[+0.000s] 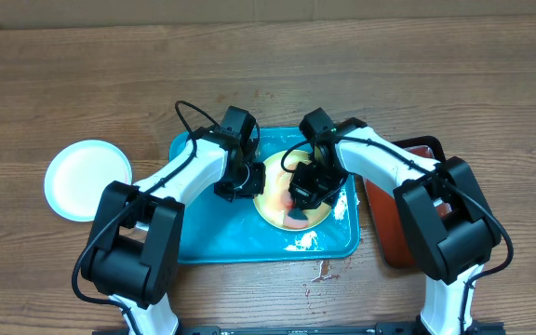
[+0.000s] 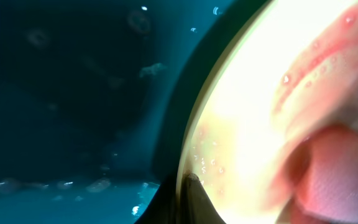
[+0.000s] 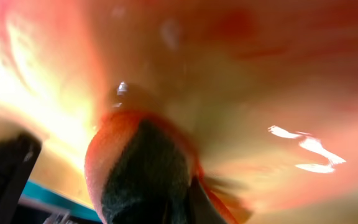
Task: Clean dirty plates on tray and stack at the side
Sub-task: 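Scrub the held yellow plate with the sponge in the right gripper, then keep scrubbing the yellow plate's sauce with the right gripper's sponge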
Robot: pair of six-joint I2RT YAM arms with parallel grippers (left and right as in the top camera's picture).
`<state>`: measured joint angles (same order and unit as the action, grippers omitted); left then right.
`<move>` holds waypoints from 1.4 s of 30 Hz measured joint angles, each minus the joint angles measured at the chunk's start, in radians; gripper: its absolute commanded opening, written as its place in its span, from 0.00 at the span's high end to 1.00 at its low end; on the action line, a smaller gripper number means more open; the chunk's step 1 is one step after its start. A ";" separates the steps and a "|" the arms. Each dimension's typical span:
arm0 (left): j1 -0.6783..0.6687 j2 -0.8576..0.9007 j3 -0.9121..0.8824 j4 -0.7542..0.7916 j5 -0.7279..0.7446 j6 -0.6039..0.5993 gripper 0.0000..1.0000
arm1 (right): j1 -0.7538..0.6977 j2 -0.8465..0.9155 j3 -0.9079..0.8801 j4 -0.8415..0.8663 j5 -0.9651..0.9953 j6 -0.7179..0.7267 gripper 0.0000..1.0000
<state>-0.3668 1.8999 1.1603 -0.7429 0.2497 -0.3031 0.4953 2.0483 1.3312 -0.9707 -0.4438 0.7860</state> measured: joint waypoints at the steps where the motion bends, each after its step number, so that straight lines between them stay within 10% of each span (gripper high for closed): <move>1: 0.000 0.001 0.001 0.000 0.003 0.000 0.96 | 0.000 0.000 0.012 -0.022 0.039 0.002 0.96; 20: 0.003 0.002 0.002 -0.019 0.001 -0.001 0.95 | -0.021 -0.004 0.065 0.148 0.347 -0.256 0.96; 42: 0.007 0.002 0.004 -0.027 -0.005 0.000 0.96 | 0.095 0.038 0.063 0.338 0.060 -0.293 0.96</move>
<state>-0.3599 1.9015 1.1641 -0.7704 0.2443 -0.3035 0.5903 2.0865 1.3941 -0.6327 -0.3840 0.4927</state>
